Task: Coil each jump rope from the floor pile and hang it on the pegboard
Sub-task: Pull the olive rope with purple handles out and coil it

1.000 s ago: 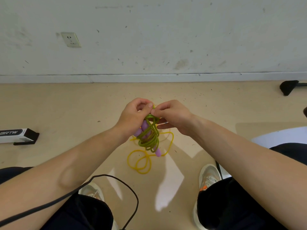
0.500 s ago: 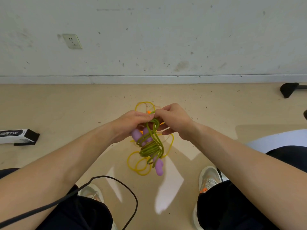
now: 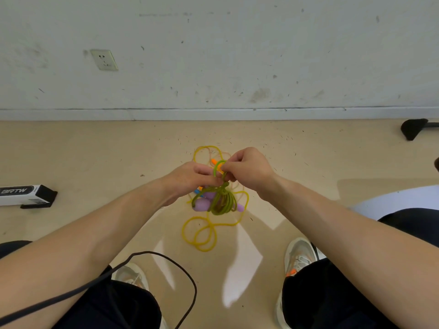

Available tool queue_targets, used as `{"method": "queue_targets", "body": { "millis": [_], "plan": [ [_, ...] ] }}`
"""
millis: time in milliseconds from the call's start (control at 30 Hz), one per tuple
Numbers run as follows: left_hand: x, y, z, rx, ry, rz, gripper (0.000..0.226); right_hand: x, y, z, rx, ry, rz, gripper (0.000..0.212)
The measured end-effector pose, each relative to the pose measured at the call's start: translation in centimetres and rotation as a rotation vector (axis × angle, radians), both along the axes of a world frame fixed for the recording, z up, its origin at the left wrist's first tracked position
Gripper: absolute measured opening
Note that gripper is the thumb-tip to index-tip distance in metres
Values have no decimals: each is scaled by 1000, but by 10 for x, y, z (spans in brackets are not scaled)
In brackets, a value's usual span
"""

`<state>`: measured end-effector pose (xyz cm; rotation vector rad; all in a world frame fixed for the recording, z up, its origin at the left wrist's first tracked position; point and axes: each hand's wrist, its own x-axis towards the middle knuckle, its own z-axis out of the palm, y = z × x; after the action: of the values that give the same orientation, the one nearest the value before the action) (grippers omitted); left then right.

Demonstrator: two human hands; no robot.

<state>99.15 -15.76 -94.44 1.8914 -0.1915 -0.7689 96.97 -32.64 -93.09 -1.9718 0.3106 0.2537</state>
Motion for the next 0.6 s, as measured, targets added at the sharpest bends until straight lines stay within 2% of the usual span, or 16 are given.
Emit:
{"method": "queue_targets", "body": {
  "millis": [167,333,500,600],
  "plan": [
    [1,4,-3,-39,-23,-10,3,-1,-2,2,60,-10,61,19],
    [-4,-1,-6,-89,18,-6,23,-1,-1,2,152,-66,60,20],
    [-11,-4,-6,-3,12,-4,12,-1,1,-3,278,-58,18,21],
    [-14,-5,-6,-16,29,-10,11,-2,4,-2,312,-84,1,16]
  ]
}}
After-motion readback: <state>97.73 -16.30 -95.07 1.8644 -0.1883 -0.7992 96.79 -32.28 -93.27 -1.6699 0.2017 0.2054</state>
